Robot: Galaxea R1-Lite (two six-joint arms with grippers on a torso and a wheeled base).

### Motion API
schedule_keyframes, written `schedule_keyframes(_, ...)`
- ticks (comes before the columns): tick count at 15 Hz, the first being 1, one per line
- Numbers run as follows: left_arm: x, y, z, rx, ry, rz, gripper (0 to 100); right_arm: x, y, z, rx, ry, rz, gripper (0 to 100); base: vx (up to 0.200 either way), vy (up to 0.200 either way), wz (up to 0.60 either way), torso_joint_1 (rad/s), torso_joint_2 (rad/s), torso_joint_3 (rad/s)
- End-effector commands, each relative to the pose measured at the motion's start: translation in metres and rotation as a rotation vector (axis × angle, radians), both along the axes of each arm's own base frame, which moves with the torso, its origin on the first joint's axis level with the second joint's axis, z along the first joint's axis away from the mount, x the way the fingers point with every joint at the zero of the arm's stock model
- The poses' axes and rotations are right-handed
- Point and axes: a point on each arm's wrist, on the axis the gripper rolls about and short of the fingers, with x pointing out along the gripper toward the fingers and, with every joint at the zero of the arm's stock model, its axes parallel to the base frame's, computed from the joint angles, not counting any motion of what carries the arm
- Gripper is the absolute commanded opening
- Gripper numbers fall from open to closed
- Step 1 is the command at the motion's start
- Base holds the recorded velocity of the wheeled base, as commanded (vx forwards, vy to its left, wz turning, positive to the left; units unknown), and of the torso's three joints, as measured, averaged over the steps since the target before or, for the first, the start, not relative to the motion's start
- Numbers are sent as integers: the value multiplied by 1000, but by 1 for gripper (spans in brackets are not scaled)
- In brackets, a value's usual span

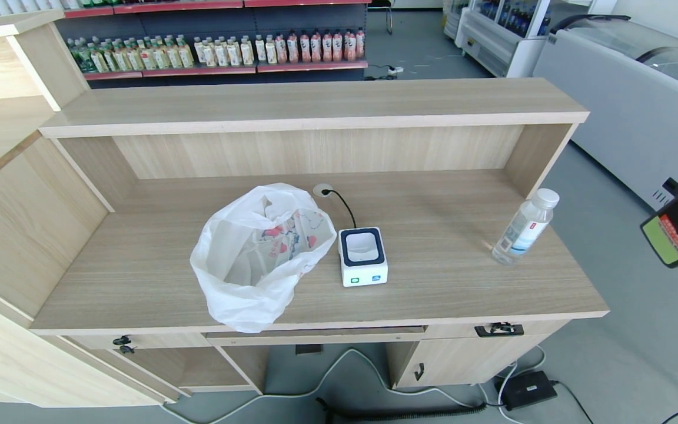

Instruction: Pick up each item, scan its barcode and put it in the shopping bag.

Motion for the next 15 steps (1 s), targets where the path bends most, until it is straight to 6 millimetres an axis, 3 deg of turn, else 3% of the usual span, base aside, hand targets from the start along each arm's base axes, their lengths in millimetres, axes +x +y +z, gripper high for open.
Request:
schedule_keyframes(1,0,0,0,0,-1,0,100,0,4,-1,2,-1,31,0,0,0,600,2,2,2)
schedule_keyframes(5,0,0,0,0,-1,0,100,17,17,-2,155,32,245,0,0,0,150,-1,-1,2)
schedule_keyframes(7,0,0,0,0,-1,0,100,47,23,-2,326,64,387,0,0,0,0,0,0,0)
schedule_keyframes(8,0,0,0,0,-1,0,100,67,30,-4,501,87,434,0,0,0,0,0,0,0)
schedule_keyframes(11,0,0,0,0,-1,0,100,109,42,-12,780,152,424,0,0,0,0,0,0,0)
schedule_keyframes(15,0,0,0,0,-1,0,100,137,51,-48,816,282,388,0,0,0,0,0,0,0)
